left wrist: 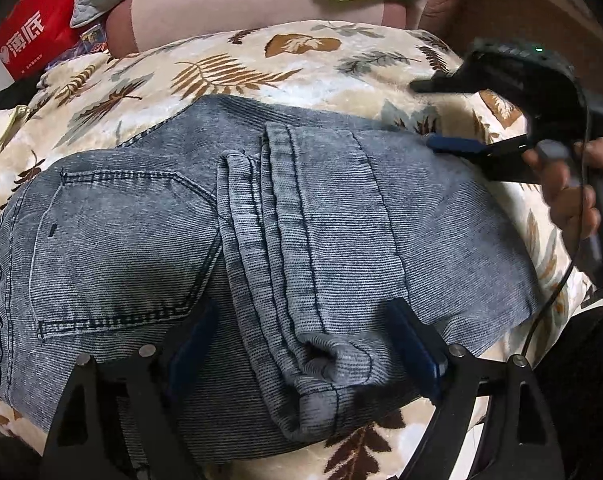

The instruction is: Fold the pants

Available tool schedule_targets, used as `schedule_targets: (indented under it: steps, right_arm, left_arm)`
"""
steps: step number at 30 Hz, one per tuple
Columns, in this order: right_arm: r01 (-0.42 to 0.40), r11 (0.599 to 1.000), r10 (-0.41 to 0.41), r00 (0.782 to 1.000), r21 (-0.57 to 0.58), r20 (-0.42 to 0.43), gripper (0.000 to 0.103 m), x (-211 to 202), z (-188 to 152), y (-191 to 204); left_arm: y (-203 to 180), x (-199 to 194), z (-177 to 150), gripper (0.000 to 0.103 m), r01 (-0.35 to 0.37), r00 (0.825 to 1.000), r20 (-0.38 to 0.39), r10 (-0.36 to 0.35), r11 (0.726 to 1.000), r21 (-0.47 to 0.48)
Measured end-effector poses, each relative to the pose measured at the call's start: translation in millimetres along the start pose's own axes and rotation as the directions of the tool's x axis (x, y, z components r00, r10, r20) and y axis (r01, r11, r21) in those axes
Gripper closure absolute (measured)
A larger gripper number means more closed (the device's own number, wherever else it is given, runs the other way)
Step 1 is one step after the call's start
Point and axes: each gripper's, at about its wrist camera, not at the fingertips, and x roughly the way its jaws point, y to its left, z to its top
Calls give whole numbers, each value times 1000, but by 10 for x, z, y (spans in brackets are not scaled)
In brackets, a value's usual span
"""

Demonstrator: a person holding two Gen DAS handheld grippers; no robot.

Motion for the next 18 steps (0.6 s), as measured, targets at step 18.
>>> schedule_targets:
  steps: [18]
  right_arm:
    - [349, 902, -357, 934, -255, 12, 75, -628, -1276, -158]
  left_arm:
    - [-110, 43, 42, 16, -52, 999, 16, 52, 999, 14]
